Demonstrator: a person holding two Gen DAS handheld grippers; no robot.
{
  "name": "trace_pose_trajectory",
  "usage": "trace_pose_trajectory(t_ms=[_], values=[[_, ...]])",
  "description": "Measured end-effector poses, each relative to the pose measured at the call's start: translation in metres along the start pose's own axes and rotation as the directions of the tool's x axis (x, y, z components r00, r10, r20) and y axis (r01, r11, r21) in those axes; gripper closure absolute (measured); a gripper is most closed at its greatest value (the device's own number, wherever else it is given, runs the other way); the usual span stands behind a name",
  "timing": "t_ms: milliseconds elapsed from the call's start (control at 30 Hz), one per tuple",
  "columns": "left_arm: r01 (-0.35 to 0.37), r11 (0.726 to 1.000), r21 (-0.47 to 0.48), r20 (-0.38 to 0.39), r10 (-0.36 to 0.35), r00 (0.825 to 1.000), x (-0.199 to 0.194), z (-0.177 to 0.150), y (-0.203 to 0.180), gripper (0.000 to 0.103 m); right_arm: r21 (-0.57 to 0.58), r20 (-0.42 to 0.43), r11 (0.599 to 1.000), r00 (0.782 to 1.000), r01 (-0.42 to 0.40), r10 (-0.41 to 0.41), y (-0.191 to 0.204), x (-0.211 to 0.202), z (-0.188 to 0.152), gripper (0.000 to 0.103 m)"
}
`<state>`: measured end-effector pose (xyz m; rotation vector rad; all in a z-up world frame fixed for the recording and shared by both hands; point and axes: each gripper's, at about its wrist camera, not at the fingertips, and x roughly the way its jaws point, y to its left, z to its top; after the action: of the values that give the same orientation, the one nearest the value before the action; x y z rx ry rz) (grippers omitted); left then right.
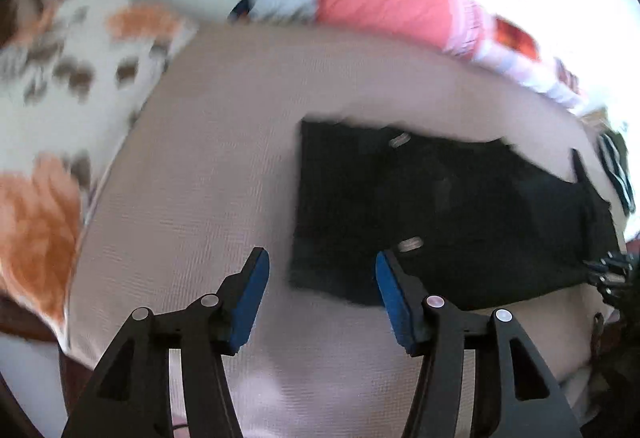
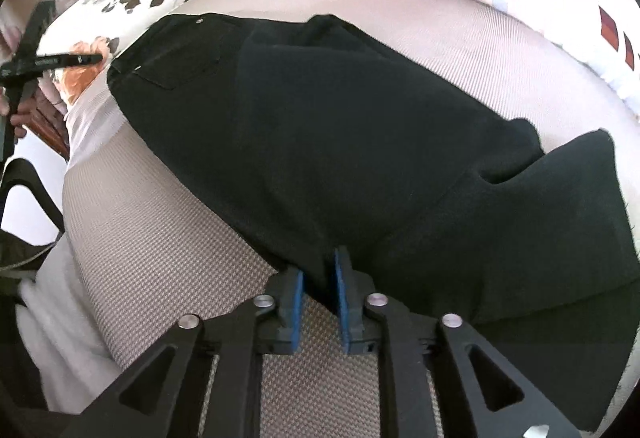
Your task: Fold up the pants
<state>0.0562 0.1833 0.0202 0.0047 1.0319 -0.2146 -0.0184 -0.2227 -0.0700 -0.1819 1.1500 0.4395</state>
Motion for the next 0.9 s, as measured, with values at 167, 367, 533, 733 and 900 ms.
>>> trace_pose_trajectory(t_ms=[167, 367, 533, 733, 900], values=[[0.162, 0.948, 0.274, 0.008, -0.170, 0.985, 0.009, 0.001, -0.104, 0.046, 0.030, 0.027, 1.000, 1.000, 0.000, 0.000, -0.006, -0.006, 0.000, 0.084], [0.349, 0.803, 0.483, -0.124, -0.332, 0.935, 0.056, -0.011, -0.220, 0.046, 0.063, 0.030, 0.998, 1.000, -0.005, 0.003, -0.010, -0.005, 0.006, 0.085], [0.406, 0.730, 0.549, -0.215, -0.346, 0.913, 0.088, -0.024, -0.269, 0.046, 0.103, 0.048, 0.994, 0.998, -0.035, 0.030, -0.016, -0.009, 0.011, 0.085], [0.409, 0.698, 0.588, -0.248, -0.326, 0.912, 0.113, -0.037, -0.309, 0.053, 0.130, 0.061, 0.989, 0.996, -0.071, 0.064, -0.022, -0.011, 0.014, 0.085], [0.401, 0.722, 0.563, -0.253, -0.311, 0.916, 0.132, -0.033, -0.320, 0.097, 0.131, 0.071, 0.988, 0.995, -0.078, 0.069, -0.022, -0.014, 0.013, 0.084]])
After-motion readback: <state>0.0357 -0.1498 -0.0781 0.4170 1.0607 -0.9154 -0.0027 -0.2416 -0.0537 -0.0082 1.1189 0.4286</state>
